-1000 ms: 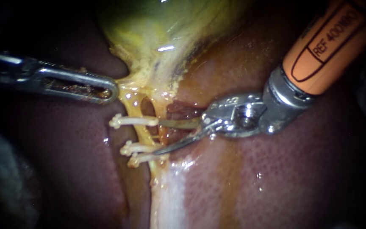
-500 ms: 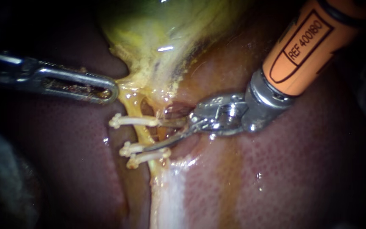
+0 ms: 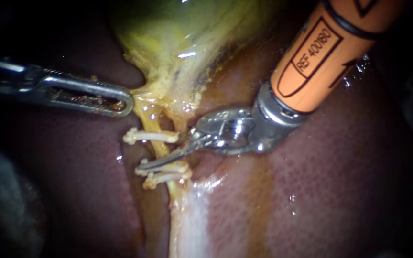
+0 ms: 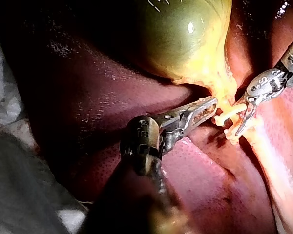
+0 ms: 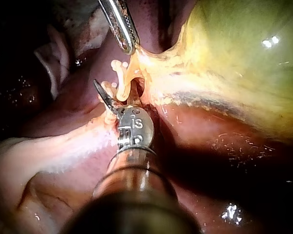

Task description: Go to the cutting position left tube

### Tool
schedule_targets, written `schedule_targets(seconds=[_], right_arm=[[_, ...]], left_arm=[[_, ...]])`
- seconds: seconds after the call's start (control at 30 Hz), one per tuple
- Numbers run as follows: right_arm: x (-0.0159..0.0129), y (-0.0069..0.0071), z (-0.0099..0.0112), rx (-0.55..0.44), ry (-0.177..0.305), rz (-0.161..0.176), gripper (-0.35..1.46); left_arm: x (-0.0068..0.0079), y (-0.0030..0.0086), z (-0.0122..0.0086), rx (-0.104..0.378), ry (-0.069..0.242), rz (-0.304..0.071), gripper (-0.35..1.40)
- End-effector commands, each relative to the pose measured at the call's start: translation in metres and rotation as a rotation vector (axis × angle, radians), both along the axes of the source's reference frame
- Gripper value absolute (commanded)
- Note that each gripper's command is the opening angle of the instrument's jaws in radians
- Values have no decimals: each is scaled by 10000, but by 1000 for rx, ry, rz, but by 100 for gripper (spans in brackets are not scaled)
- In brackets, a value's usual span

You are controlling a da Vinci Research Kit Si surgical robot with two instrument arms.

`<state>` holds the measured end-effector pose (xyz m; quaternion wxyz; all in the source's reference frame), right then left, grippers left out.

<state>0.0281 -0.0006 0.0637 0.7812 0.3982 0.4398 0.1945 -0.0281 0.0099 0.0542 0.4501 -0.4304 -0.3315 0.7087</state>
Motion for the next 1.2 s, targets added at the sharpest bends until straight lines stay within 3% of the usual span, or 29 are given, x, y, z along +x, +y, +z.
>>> schedule_targets(seconds=[0.03, 0.3, 0.57, 0.93, 1.07, 1.2], right_arm=[[4, -1, 1, 2, 2, 3, 126], [31, -2, 2, 14, 33, 26, 131], [34, -6, -7, 24, 60, 33, 133], [38, -23, -49, 102, 184, -20, 130], [41, -27, -55, 113, 202, -47, 130], [40, -25, -54, 104, 194, -14, 130]], left_arm=[[0, 0, 1, 0, 0, 0, -35], [1, 0, 1, 0, 0, 0, -35], [1, 0, 1, 0, 0, 0, -35], [2, 0, 1, 0, 0, 1, -35], [2, 0, 1, 0, 0, 1, -35], [2, 0, 1, 0, 0, 1, -35]])
